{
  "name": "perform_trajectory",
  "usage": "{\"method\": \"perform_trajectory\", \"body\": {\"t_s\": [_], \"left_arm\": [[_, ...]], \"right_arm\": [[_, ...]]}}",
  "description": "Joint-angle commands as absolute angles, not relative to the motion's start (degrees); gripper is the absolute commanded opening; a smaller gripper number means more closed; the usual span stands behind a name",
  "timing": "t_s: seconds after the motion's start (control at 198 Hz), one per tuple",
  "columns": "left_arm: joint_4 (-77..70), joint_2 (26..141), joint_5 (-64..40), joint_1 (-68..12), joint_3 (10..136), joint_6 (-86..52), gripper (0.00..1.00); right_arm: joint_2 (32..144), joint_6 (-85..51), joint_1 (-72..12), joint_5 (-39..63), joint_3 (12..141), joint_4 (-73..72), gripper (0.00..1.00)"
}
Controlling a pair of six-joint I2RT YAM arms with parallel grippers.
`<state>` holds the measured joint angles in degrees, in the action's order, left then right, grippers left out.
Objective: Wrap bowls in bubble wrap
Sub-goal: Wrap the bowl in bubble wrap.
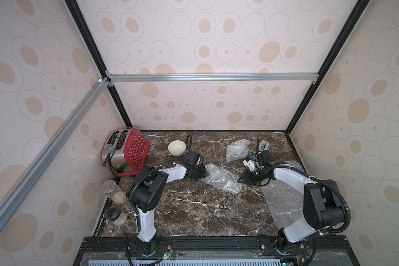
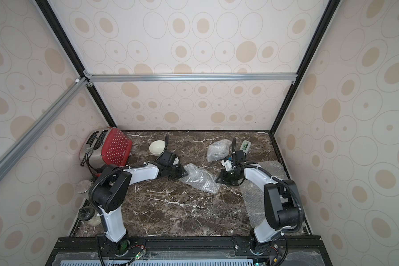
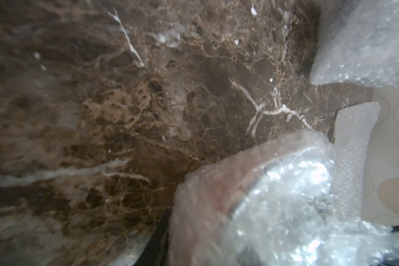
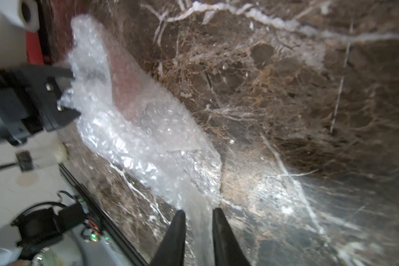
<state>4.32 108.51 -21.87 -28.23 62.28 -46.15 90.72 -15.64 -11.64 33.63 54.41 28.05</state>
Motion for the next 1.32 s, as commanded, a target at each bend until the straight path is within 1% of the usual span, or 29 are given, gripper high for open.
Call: {"method": "perform_trajectory", "body": {"t_s": [0.0,0.126,0.334,0.496,0.648,0.673,1.037,1.31], "left_arm": [[7.07,108.04,-20.76,-27.86,61.0,-45.23,0.34],[7.18,108.32,-20.48,-27.87,61.26,-44.91,0.34],[7.28,108.72,-20.21,-28.2,62.03,-44.92,0.35],[7.86,109.33,-19.88,-28.89,62.99,-44.71,0.35],[8.17,109.86,-19.6,-29.88,63.72,-44.73,0.35],[8.24,109.93,-19.52,-30.01,63.87,-44.71,0.35],[8.44,110.26,-19.25,-30.99,64.99,-44.61,0.35],[7.39,110.12,-19.34,-31.36,64.61,-45.08,0.35]], "right_arm": [[90.45,-15.74,-11.6,35.78,54.92,28.2,0.12],[89.05,-15.34,-11.6,38.28,56.08,29.2,0.06],[86.51,-18.74,-12.07,44.07,59.7,27.34,0.05],[87.84,-21.57,-13.8,46.52,64.9,25.36,0.05],[91.52,-23.65,-15.78,46.76,70.18,23.25,0.04],[92.34,-24.0,-17.44,46.69,71.04,22.84,0.04],[105.19,-31.41,-25.87,47.63,81.18,13.46,0.02],[114.18,-41.33,-27.76,48.72,79.93,-0.17,0.02]]}}
